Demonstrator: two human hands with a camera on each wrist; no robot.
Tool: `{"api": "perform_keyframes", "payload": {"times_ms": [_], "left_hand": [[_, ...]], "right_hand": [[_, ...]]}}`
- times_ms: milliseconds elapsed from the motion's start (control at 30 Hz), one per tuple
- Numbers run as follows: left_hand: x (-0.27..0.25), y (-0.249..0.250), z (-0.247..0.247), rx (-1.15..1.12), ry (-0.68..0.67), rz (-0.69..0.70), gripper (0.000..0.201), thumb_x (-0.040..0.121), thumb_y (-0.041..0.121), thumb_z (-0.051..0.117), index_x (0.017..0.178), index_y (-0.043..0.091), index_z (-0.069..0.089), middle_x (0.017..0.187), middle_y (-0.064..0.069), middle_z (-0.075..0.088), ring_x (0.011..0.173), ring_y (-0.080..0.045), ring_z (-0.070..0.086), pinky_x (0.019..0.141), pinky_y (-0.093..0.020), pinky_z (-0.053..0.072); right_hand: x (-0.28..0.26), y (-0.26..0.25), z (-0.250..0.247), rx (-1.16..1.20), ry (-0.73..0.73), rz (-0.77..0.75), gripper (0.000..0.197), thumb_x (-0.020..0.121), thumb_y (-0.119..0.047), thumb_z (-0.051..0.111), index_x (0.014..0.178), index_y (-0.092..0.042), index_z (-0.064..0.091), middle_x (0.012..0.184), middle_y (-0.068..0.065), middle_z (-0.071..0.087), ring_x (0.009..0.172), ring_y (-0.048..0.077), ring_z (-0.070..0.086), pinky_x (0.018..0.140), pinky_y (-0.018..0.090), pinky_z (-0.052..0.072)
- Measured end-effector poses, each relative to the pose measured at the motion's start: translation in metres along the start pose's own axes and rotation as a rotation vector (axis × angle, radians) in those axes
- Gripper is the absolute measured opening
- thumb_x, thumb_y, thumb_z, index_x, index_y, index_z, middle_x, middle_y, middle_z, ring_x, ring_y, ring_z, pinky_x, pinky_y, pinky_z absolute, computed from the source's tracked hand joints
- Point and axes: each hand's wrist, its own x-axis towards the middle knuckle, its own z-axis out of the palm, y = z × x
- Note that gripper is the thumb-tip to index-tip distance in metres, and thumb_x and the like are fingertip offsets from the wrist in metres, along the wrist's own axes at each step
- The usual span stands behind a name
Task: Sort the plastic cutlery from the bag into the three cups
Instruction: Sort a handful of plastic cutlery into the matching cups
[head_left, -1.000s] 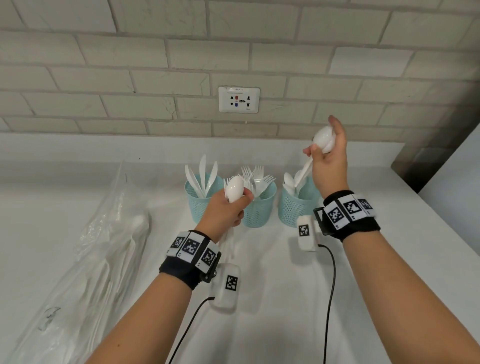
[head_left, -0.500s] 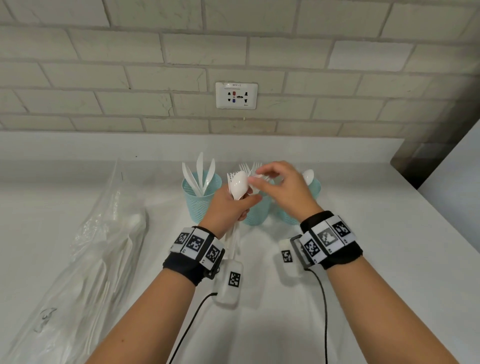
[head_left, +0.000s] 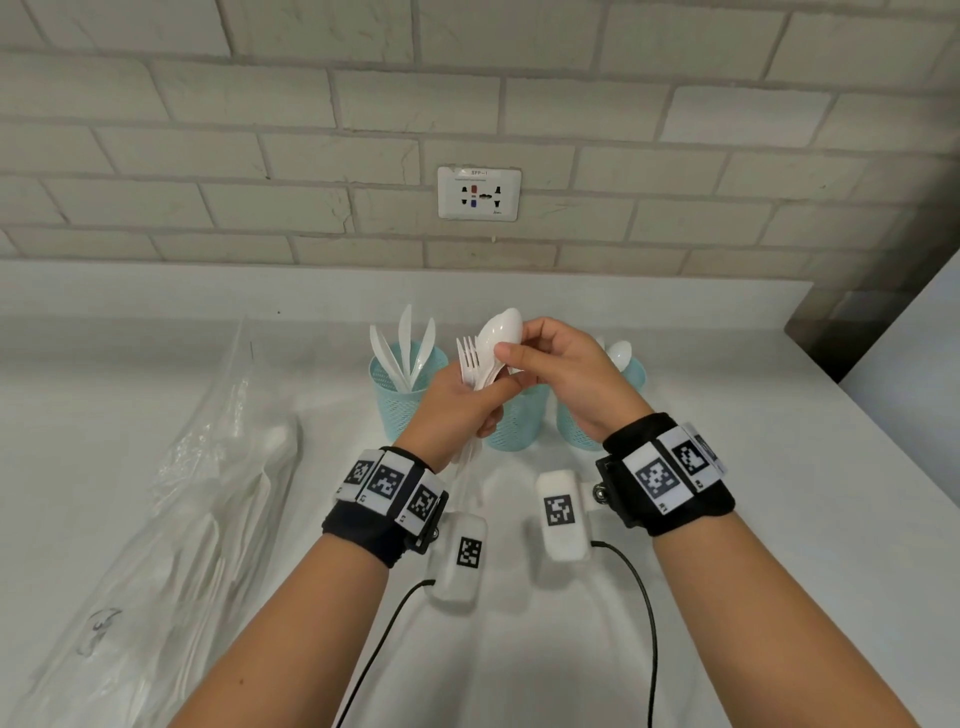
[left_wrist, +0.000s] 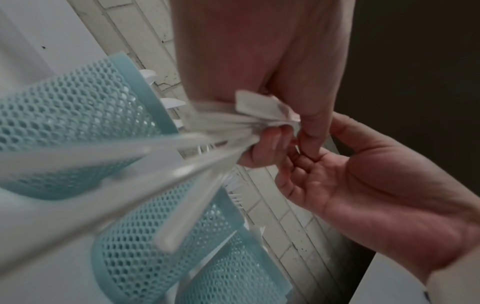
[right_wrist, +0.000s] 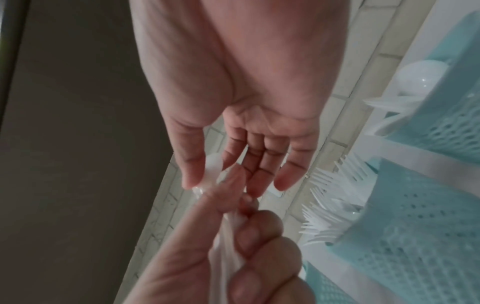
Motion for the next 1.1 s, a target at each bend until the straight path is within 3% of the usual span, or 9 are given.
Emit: {"api": "perform_keyframes", "payload": {"times_ms": [200, 300, 433, 567, 667, 733, 867, 1000, 1100], "left_hand": [[-0.003, -0.002, -0.001, -0.015, -0.058, -0.005, 0.016, 0.088, 0.016, 0.065, 0.08, 0.014, 0.051, 0.056, 0.001, 0.034, 0.043, -0.011, 0.032, 0.041, -0.021, 0.025], [-0.003, -0.006, 0.0, -0.012, -0.012, -0.027, 0.021, 0.083, 0.012, 0.07, 0.086, 0.011, 0.049, 0.055, 0.003, 0.032, 0.043, -0.01, 0.028, 0.041, -0.02, 0.023], [0.0, -0.009, 0.0, 0.02, 0.032, -0.02, 0.024, 0.084, 0.008, 0.068, 0.073, 0.017, 0.049, 0.055, 0.004, 0.037, 0.042, -0.01, 0.03, 0.041, -0.019, 0.027], [0.003, -0.012, -0.003, 0.032, 0.039, -0.011, 0.018, 0.088, 0.007, 0.062, 0.078, 0.018, 0.051, 0.058, 0.003, 0.04, 0.044, -0.009, 0.035, 0.045, -0.02, 0.032], [0.002, -0.01, -0.002, 0.036, 0.019, -0.01, 0.014, 0.091, 0.005, 0.056, 0.087, 0.017, 0.053, 0.059, 0.005, 0.041, 0.046, -0.006, 0.039, 0.049, -0.018, 0.035], [0.001, -0.009, 0.0, -0.017, 0.004, -0.031, 0.016, 0.092, 0.0, 0.05, 0.097, 0.015, 0.053, 0.062, 0.002, 0.04, 0.049, -0.007, 0.039, 0.05, -0.019, 0.034], [0.002, -0.007, 0.001, -0.147, -0.051, -0.046, 0.028, 0.094, -0.005, 0.038, 0.107, 0.013, 0.055, 0.068, -0.003, 0.038, 0.054, -0.01, 0.04, 0.051, -0.022, 0.033], [-0.001, -0.005, -0.003, -0.163, -0.087, 0.002, 0.028, 0.098, -0.002, 0.035, 0.112, 0.014, 0.054, 0.073, -0.002, 0.044, 0.059, -0.011, 0.046, 0.059, -0.024, 0.04], [-0.001, -0.005, -0.005, -0.139, -0.089, 0.027, 0.028, 0.099, -0.001, 0.034, 0.115, 0.013, 0.053, 0.075, -0.003, 0.048, 0.059, -0.012, 0.048, 0.061, -0.024, 0.042]], "right_hand": [[0.002, -0.009, -0.01, 0.22, 0.071, -0.02, 0.007, 0.089, -0.008, 0.058, 0.094, -0.012, 0.055, 0.091, 0.009, 0.067, 0.076, 0.014, 0.065, 0.069, 0.027, 0.051], [0.003, -0.019, -0.02, 0.351, 0.067, -0.044, 0.006, 0.093, -0.006, 0.051, 0.098, -0.01, 0.05, 0.1, 0.014, 0.069, 0.085, 0.02, 0.069, 0.071, 0.028, 0.057], [0.006, -0.028, -0.04, 0.417, 0.192, -0.176, 0.008, 0.094, -0.006, 0.049, 0.1, -0.011, 0.049, 0.099, 0.011, 0.07, 0.09, 0.024, 0.068, 0.079, 0.033, 0.057], [0.008, -0.031, -0.066, 0.198, 0.409, -0.34, 0.016, 0.092, -0.004, 0.053, 0.095, -0.018, 0.046, 0.101, 0.011, 0.065, 0.095, 0.025, 0.063, 0.086, 0.035, 0.054], [0.01, -0.018, -0.076, -0.023, 0.518, -0.347, 0.019, 0.088, -0.01, 0.059, 0.091, -0.024, 0.046, 0.102, 0.014, 0.066, 0.094, 0.025, 0.064, 0.091, 0.041, 0.052], [0.013, -0.003, -0.076, -0.218, 0.55, -0.287, 0.016, 0.086, -0.017, 0.062, 0.092, -0.022, 0.048, 0.099, 0.013, 0.066, 0.088, 0.025, 0.064, 0.086, 0.039, 0.051], [0.018, 0.03, -0.074, -0.556, 0.497, -0.092, 0.029, 0.086, -0.012, 0.062, 0.112, -0.009, 0.048, 0.102, 0.011, 0.065, 0.084, 0.022, 0.06, 0.075, 0.03, 0.046], [0.019, 0.046, -0.073, -0.705, 0.36, 0.048, 0.056, 0.084, -0.012, 0.061, 0.136, -0.015, 0.038, 0.122, 0.014, 0.059, 0.106, 0.03, 0.058, 0.089, 0.032, 0.043], [0.015, 0.037, -0.063, -0.776, 0.371, -0.122, 0.056, 0.084, -0.023, 0.066, 0.135, -0.018, 0.044, 0.133, 0.009, 0.049, 0.124, 0.025, 0.046, 0.101, 0.028, 0.034]]}}
